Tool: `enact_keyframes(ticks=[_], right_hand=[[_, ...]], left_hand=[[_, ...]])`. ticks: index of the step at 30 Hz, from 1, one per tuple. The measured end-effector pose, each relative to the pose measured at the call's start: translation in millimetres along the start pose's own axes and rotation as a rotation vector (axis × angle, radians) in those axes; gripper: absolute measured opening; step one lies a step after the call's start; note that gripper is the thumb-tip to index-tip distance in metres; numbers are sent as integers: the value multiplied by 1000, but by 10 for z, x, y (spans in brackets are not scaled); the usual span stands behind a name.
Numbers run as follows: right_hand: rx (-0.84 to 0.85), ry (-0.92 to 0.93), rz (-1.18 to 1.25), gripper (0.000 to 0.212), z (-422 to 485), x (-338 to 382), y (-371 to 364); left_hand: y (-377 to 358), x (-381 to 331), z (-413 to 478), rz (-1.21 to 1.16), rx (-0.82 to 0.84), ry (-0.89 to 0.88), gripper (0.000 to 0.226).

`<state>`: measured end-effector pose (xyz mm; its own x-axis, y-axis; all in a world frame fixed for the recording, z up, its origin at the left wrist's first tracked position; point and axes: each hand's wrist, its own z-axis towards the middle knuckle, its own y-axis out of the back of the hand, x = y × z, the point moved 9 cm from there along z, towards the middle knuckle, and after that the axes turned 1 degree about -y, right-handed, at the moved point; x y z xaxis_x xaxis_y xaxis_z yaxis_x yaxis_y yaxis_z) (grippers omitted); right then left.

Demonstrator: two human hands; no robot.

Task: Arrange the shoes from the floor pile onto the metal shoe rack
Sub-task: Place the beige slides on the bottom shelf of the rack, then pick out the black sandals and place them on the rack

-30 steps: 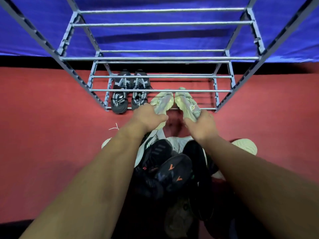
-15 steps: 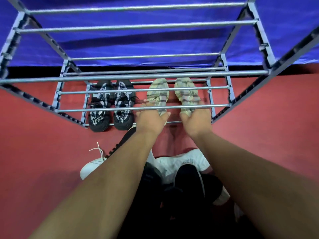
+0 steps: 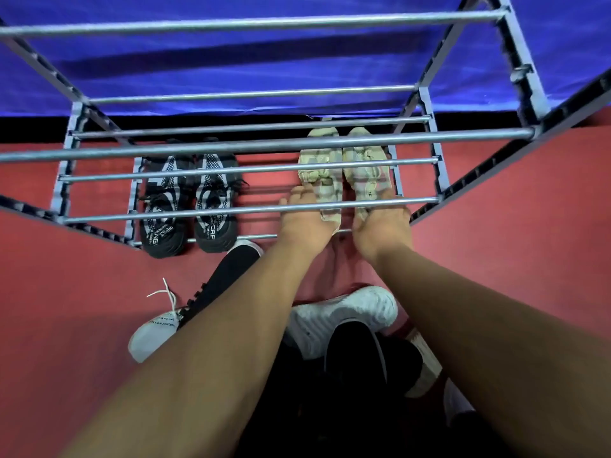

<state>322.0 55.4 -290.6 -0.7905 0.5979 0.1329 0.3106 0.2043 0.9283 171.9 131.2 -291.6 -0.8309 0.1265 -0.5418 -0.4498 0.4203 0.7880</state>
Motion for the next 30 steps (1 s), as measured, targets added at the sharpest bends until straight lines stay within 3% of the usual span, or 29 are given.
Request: enact_keyframes(ticks=[3,7,10,13,18,23,26,30], right_hand=[[14,-6,-56,53,41,-7,-40],[33,51,-249,56,76,46,-77],[14,69,-246,54,72,94,-48],[-48,5,-129,46,16,60,15],[-130,-103,242,49,-340,-4,60],[-120,-120,263,68,-737,165,49],[-39,-54,208,62,-971,387,-87],[303,139,13,56,-1281,790,-472]], left_hand=[[-31,33,-7,-76,28,-6,77],[5,32,-21,-90,28,-38,70],[51,35,-89,-64,19,-72,53],[4,72,-195,19,89,-108,28],[128,266,-462,-27,154,-109,49],[526,646,-771,-118,77,-14,31],[789,1000,-974,-138,34,81,27],[1072,1448,-1285,-115,49,161,25]])
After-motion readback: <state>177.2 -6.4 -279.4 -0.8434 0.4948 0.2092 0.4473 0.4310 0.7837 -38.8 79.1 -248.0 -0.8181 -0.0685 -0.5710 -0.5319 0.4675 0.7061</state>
